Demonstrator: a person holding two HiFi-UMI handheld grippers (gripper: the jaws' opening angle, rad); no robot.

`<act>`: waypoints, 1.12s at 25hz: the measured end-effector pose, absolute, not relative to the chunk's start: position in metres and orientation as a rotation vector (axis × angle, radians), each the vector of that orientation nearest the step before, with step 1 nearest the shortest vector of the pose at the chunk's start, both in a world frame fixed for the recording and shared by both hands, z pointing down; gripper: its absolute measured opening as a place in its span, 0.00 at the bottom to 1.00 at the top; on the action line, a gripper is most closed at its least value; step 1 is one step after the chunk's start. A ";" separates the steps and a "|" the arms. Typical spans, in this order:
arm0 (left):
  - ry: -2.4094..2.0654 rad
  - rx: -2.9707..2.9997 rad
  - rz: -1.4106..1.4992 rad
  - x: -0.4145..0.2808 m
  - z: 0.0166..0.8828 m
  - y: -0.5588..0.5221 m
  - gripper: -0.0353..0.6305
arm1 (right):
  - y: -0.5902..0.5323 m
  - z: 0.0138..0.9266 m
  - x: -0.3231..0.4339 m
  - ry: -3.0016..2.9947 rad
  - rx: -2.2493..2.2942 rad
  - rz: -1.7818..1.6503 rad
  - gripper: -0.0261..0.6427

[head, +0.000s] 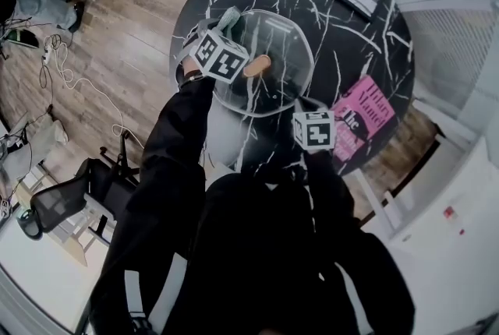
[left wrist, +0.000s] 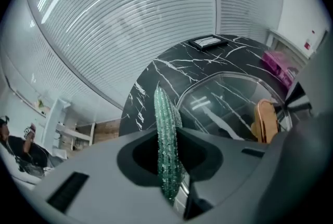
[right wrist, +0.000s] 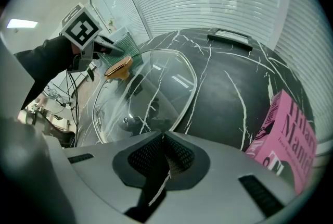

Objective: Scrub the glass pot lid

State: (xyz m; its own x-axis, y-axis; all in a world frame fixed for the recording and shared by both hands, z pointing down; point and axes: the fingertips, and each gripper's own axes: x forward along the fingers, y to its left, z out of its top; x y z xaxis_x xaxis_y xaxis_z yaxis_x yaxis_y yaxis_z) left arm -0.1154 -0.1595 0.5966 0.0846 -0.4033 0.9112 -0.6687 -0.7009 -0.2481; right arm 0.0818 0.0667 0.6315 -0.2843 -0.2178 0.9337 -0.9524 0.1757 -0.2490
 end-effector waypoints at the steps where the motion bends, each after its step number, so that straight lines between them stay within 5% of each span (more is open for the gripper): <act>1: -1.076 2.155 1.687 -0.117 0.597 -0.158 0.15 | 0.067 0.632 0.083 -1.655 1.131 1.165 0.06; 28: -0.892 2.357 1.727 -0.115 0.601 -0.112 0.15 | 0.075 0.636 0.083 -1.619 1.119 1.191 0.06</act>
